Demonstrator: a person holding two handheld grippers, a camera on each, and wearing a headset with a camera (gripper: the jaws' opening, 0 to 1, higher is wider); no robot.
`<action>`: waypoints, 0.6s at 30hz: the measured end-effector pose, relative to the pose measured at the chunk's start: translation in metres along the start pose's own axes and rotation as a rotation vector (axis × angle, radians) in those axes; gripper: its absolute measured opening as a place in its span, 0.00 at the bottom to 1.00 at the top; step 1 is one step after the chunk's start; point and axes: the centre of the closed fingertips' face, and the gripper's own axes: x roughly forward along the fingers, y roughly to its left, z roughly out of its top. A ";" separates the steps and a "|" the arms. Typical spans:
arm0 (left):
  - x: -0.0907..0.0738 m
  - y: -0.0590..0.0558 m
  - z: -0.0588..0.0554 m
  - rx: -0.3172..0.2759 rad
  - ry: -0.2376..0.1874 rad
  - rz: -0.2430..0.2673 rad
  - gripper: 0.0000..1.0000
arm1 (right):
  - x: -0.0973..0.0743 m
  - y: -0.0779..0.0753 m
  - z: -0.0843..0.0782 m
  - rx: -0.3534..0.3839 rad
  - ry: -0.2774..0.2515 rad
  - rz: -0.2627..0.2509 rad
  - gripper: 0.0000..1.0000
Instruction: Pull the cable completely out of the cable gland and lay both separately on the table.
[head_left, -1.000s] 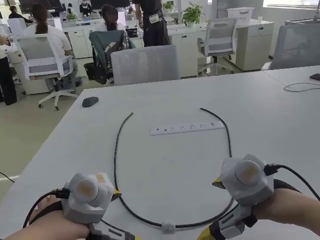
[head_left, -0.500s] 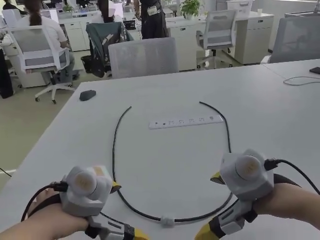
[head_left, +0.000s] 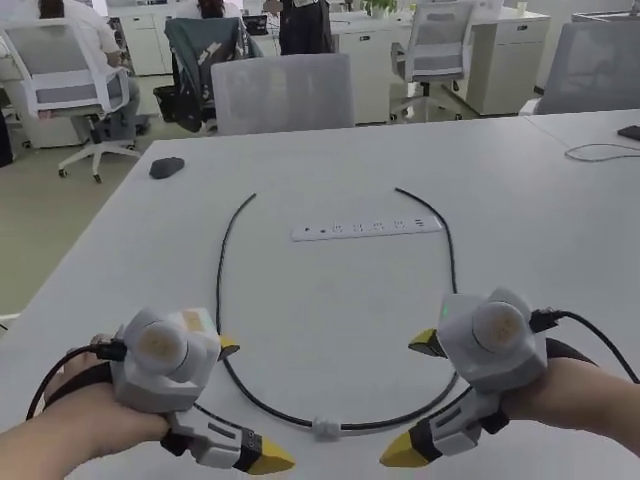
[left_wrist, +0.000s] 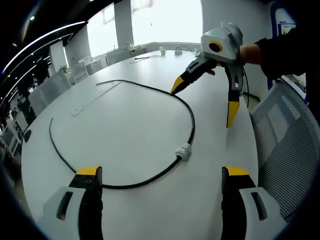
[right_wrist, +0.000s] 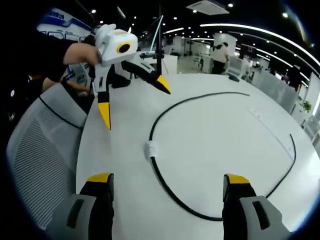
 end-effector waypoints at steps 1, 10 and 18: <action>0.000 -0.001 0.001 0.007 -0.006 0.001 0.99 | 0.002 0.003 0.001 -0.009 0.001 0.009 0.88; 0.003 -0.006 0.014 0.034 -0.072 0.002 0.98 | 0.023 0.018 0.014 -0.062 -0.032 0.067 0.63; 0.004 0.000 0.005 0.029 -0.045 0.027 0.95 | 0.045 0.023 0.017 -0.097 -0.045 0.062 0.46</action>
